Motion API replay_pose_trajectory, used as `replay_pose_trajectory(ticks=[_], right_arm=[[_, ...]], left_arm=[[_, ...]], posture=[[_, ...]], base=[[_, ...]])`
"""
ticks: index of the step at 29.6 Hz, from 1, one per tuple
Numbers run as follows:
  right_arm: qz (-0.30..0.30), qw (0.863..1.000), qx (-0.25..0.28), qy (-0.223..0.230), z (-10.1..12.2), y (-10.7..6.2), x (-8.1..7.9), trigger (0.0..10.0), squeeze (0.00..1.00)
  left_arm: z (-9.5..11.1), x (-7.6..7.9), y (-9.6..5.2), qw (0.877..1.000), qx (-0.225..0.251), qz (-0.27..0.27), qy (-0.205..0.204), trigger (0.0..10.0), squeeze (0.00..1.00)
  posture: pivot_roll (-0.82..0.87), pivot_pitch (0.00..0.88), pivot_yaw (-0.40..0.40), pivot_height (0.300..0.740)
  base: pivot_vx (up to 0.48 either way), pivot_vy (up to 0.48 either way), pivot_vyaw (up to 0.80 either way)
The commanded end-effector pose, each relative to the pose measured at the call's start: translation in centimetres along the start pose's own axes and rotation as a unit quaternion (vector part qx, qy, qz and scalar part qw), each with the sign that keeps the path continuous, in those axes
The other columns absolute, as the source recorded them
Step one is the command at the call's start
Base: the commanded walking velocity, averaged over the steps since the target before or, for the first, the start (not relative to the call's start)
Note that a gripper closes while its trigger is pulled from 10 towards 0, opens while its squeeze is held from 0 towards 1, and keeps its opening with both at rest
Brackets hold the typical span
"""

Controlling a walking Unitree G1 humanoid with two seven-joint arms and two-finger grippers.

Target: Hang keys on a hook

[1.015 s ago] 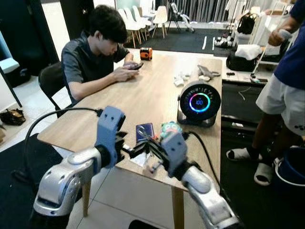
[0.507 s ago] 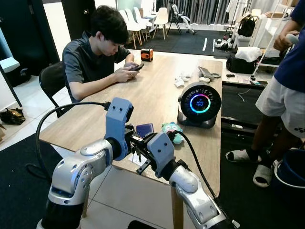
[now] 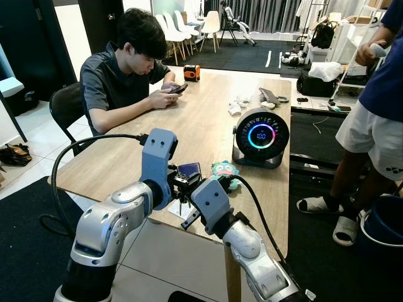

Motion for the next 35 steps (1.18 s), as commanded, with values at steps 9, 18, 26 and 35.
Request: replay_pose_trajectory(ticks=[9,18,26,35], right_arm=[[-0.020,1.000,0.013,-0.008,0.2,-0.3,1.0,10.0,0.00],[-0.024,1.000,0.012,-0.009,0.1,-0.4,1.2,10.0,0.00],[-0.027,0.999,0.018,-0.016,0.4,-0.3,1.4,10.0,0.00],[-0.035,0.999,0.019,-0.028,0.5,-0.5,2.0,10.0,0.00]], left_arm=[[-1.4,-0.8,-0.5,0.999,-0.026,0.018,-0.009,0.0,0.00],[-1.3,-0.7,-0.6,0.999,-0.024,0.017,-0.013,0.0,0.00],[-1.4,-0.5,-0.6,0.999,-0.026,0.014,-0.013,10.0,0.00],[-1.0,-2.0,-1.2,0.999,-0.023,0.044,-0.009,10.0,1.00]], posture=[[0.08,0.106,0.025,0.740],[0.09,0.111,0.026,0.740],[0.08,0.112,0.026,0.740],[0.08,0.111,0.025,0.740]], base=[[0.000,0.000,0.00],[0.000,0.000,0.00],[0.000,0.000,0.00],[0.000,0.000,0.00]])
Point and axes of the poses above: a point about 5 cm out from each wrist's last joint towards the gripper, its own y axis pointing out of the wrist towards the gripper, its own z axis along the axis of the wrist's last joint, x = y × z, the point moved 3 cm from there along y, pointing out of the wrist towards the gripper, and after that the axes turned 9 degrees about y, right-handed, at the moved point
